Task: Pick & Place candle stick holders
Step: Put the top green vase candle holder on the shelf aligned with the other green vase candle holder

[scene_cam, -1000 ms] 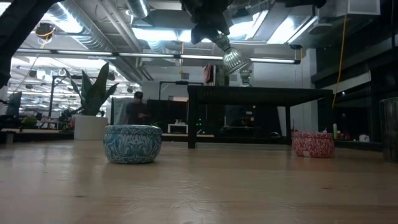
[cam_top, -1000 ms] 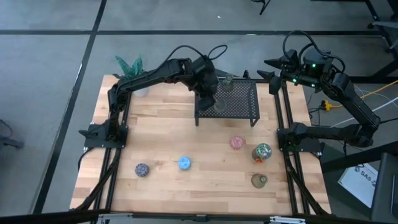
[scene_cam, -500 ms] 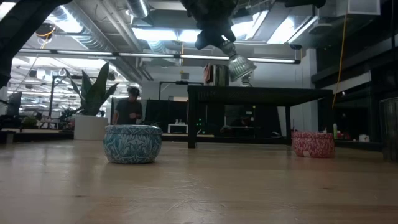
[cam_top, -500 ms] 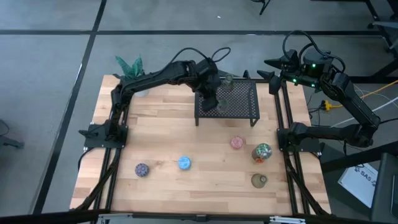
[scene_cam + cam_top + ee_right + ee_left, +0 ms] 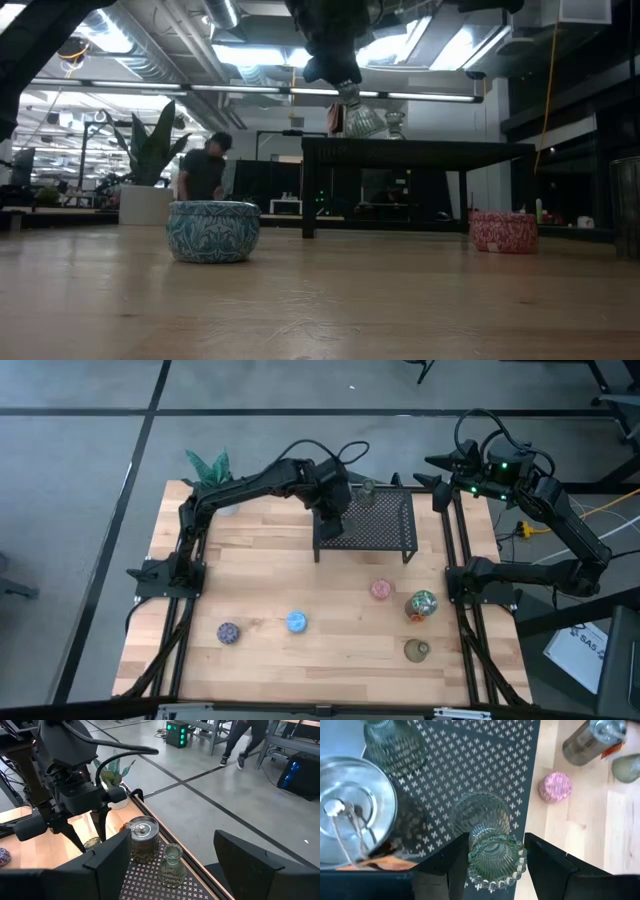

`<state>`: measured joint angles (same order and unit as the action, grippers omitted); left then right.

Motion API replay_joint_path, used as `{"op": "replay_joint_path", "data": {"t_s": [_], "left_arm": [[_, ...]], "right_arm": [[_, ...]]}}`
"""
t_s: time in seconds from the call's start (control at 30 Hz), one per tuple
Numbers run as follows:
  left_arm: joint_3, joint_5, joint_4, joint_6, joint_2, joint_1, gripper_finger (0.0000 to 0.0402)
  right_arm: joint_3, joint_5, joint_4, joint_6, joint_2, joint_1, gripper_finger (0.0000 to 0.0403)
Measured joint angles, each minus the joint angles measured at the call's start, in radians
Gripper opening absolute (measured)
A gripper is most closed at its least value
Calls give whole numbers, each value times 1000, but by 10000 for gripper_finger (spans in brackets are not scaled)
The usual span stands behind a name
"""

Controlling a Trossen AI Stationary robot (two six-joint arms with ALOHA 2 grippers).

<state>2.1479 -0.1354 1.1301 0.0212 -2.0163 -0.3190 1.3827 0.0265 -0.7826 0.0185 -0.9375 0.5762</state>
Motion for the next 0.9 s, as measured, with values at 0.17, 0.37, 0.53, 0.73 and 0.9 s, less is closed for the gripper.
{"op": "replay_joint_path", "data": {"t_s": [0.17, 0.37, 0.53, 0.73, 0.9], "left_arm": [[0, 20, 7, 4, 0, 3, 170], [0, 20, 17, 11, 0, 3, 171], [0, 20, 17, 26, 0, 3, 179], [0, 21, 18, 27, 0, 3, 191], [0, 23, -10, 37, 0, 3, 193]], "right_arm": [[0, 0, 0, 0, 0, 0, 286], [0, 0, 0, 0, 0, 0, 286], [0, 0, 0, 0, 0, 0, 286], [0, 0, 0, 0, 0, 0, 286], [0, 0, 0, 0, 0, 0, 286]]}}
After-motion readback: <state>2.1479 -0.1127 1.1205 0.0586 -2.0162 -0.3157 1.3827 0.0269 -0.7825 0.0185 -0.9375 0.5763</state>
